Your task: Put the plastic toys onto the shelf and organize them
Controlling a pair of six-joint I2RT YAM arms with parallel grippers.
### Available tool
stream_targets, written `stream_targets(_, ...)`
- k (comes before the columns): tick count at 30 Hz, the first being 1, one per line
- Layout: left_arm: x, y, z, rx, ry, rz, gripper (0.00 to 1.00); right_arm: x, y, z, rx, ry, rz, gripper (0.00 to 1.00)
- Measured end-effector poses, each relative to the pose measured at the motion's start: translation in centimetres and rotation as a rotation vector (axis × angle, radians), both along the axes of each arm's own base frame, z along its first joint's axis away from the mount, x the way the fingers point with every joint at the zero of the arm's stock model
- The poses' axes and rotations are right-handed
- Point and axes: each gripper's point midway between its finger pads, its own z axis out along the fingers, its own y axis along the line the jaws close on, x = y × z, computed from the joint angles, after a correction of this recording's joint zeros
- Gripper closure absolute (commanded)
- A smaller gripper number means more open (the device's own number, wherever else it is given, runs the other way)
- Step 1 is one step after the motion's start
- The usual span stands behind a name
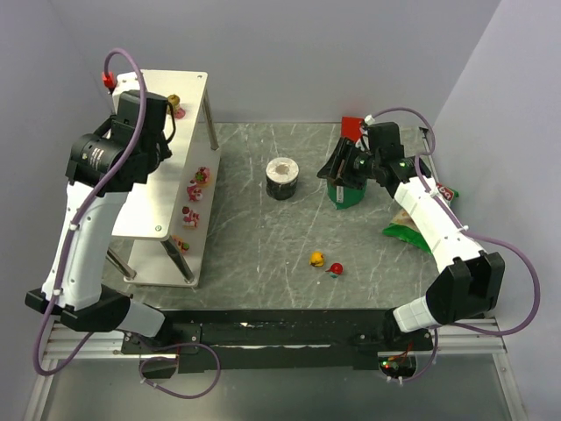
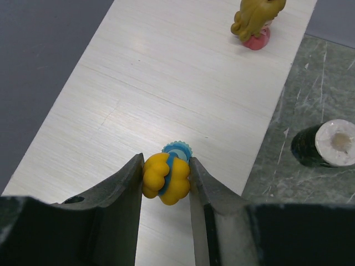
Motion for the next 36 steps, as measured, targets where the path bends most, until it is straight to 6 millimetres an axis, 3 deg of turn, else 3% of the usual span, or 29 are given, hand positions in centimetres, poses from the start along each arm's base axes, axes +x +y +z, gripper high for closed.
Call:
stream_targets(7,0.8,0.4,-0.8,-0.005,0.039,-0.019,0.93,-0.4,0.0,-0.4,-0.006,0.020,0.014,0.32)
stream_targets(13,3.2,-0.6,-2.3,-0.035,0.080,-0.060,0.92,-0.5,0.2,-0.4,0.004,0.023,0.025,0.33)
stream_targets(22,4.5,-1.0,-2.2,-0.085,0.074,-0.089,0.90,-1.4,0.6,-2.2,0.020,0.073,0.048,0.33)
stream_targets(30,6.0,-1.7,-2.2,-0.099,0.062,-0.109,0.85,-1.5,0.9,-2.4,0.034,0.086,0.065,0.33)
stream_targets(36,6.1,-1.8,-2.1,-0.093,0.065,-0.120,0.92,-1.4,1.0,-2.9,0.034,0.099,0.067,0.33)
